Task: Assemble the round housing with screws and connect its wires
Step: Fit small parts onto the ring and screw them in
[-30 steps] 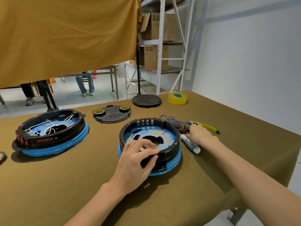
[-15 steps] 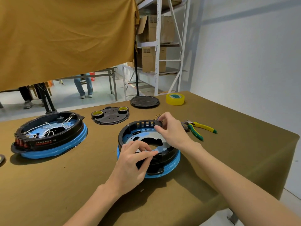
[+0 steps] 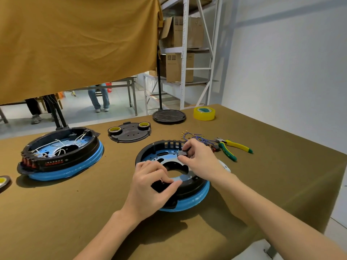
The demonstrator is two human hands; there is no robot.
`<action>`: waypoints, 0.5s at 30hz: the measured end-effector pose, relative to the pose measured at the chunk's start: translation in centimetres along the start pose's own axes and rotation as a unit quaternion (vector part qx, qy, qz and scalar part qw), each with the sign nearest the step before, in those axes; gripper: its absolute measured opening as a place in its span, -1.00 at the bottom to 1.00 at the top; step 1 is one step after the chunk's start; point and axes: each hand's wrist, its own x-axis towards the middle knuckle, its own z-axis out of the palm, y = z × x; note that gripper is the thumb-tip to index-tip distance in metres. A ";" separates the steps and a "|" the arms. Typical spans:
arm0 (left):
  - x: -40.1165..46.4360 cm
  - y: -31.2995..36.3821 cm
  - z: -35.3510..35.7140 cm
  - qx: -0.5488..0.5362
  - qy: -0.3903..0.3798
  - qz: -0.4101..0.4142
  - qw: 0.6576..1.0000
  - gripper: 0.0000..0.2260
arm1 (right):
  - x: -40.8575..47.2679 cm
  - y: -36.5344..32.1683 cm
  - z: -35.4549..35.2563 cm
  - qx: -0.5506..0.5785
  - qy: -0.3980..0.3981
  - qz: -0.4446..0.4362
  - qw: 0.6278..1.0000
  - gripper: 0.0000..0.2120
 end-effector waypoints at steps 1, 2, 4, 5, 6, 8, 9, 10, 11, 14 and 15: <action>0.3 -0.2 -0.4 -0.013 0.004 -0.020 1.000 -0.77 | 0.3 -0.1 -0.7 0.027 -0.005 0.002 1.000 -0.78; 0.5 -0.5 -0.8 -0.025 0.003 -0.041 0.999 -0.77 | 0.5 -0.1 -1.4 0.044 -0.001 0.001 0.999 -0.78; 0.8 -1.1 -1.4 -0.035 -0.005 -0.068 0.997 -0.78 | 0.9 0.1 -2.4 0.025 0.019 -0.023 0.999 -0.79; 0.8 -1.3 -1.7 -0.031 -0.009 -0.076 0.997 -0.81 | 1.0 0.2 -2.4 0.009 0.015 -0.039 0.999 -0.80; 0.8 -1.5 -1.9 -0.023 -0.011 -0.081 0.996 -0.84 | 0.9 0.3 -2.3 0.005 0.000 -0.049 0.999 -0.80; 0.9 -1.6 -2.3 -0.005 -0.016 -0.091 0.996 -0.84 | 0.5 0.9 -1.5 0.019 -0.023 -0.048 0.998 -0.78; 1.0 -1.7 -2.5 0.004 -0.022 -0.094 0.995 -0.79 | 0.3 1.1 -1.1 0.032 -0.014 -0.037 0.999 -0.77; 1.1 -1.9 -2.8 0.016 -0.030 -0.094 0.995 -0.77 | 0.0 1.3 -0.8 0.046 0.005 -0.024 0.999 -0.77; 1.4 -2.2 -3.1 0.027 -0.040 -0.092 0.995 -0.76 | -0.3 1.4 -0.6 0.053 0.025 -0.016 0.998 -0.77; 2.1 -3.5 -4.9 0.073 -0.050 -0.112 0.990 -0.84 | -1.8 1.4 -0.9 0.022 0.022 -0.036 0.999 -0.78; 2.3 -3.8 -5.5 0.097 -0.036 -0.127 0.987 -0.84 | -2.1 1.2 -1.4 0.021 0.017 -0.048 0.998 -0.79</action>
